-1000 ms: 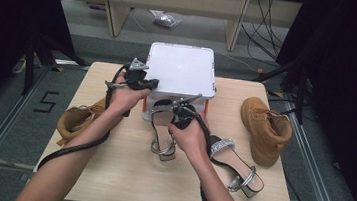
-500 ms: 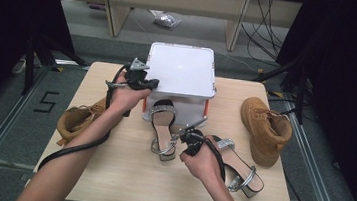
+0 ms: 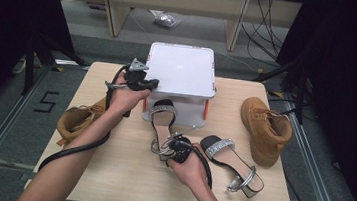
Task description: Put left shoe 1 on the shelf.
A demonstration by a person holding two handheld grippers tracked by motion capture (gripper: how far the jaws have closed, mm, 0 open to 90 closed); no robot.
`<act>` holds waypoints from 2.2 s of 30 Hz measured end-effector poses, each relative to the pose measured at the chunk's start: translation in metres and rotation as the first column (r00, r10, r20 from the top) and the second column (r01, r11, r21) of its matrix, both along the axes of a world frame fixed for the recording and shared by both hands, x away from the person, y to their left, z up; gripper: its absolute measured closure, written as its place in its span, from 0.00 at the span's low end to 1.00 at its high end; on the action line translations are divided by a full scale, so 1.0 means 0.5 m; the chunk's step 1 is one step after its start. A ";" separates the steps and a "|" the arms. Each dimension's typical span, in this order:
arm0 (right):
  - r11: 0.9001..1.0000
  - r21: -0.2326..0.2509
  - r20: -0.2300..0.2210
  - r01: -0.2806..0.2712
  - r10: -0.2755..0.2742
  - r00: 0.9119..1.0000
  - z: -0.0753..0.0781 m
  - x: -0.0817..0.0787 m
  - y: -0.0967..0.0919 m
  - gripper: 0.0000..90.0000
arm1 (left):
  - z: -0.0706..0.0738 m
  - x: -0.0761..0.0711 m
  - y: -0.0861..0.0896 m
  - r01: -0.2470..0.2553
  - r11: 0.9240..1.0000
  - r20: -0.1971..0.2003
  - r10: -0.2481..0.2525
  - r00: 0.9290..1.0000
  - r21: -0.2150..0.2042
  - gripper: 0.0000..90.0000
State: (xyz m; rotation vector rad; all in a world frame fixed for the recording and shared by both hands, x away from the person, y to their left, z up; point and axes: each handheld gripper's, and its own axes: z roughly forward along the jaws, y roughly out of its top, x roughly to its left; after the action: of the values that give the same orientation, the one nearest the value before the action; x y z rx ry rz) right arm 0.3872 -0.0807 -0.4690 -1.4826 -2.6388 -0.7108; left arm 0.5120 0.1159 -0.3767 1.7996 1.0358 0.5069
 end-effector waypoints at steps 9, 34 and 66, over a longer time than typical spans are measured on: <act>0.996 0.074 0.000 0.055 -0.056 0.998 -0.015 0.008 0.000 1.00 | 0.001 0.001 0.001 0.006 1.000 -0.003 -0.006 1.000 0.005 1.00; 0.987 0.118 0.165 0.108 -0.127 0.978 0.015 0.065 0.040 1.00 | 0.003 0.003 0.003 0.019 1.000 -0.016 -0.019 1.000 0.012 1.00; 0.983 0.115 0.259 0.141 -0.166 0.951 0.029 0.144 0.081 1.00 | 0.002 0.005 0.005 0.022 1.000 -0.022 -0.022 1.000 -0.010 1.00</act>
State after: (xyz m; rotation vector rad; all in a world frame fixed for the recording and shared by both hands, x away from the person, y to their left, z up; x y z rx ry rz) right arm 0.4590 -0.0401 -0.4546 -1.6878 -2.6468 -1.1090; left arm 0.5143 0.1186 -0.3758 1.8098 1.0307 0.4685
